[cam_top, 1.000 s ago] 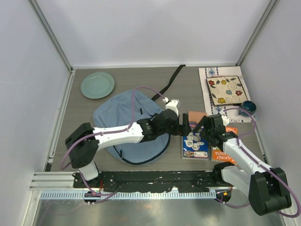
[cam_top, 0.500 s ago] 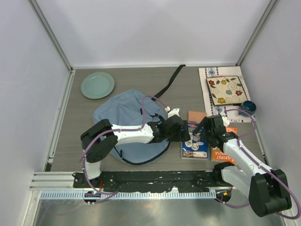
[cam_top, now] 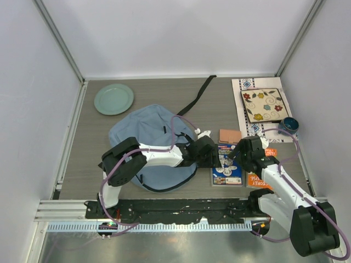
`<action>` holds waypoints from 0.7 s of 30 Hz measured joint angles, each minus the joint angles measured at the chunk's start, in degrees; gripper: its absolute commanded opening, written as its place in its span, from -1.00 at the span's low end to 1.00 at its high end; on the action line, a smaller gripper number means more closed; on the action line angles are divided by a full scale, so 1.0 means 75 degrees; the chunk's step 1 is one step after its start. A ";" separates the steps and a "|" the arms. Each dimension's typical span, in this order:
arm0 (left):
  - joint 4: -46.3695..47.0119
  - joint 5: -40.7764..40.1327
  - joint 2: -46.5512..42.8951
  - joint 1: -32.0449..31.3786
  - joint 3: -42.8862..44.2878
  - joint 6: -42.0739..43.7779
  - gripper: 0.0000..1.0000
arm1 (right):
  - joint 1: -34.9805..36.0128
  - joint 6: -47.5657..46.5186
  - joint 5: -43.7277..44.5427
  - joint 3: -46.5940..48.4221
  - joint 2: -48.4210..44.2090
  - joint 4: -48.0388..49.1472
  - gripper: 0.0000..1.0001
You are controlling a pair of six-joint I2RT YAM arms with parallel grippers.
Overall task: Pack the student bag
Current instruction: Pick up the book from the center of the board.
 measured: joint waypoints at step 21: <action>0.0221 0.0000 -0.0367 0.0009 -0.0297 0.0169 -0.21 | -0.0038 -0.0146 -0.0012 -0.0125 -0.0306 -0.0184 0.33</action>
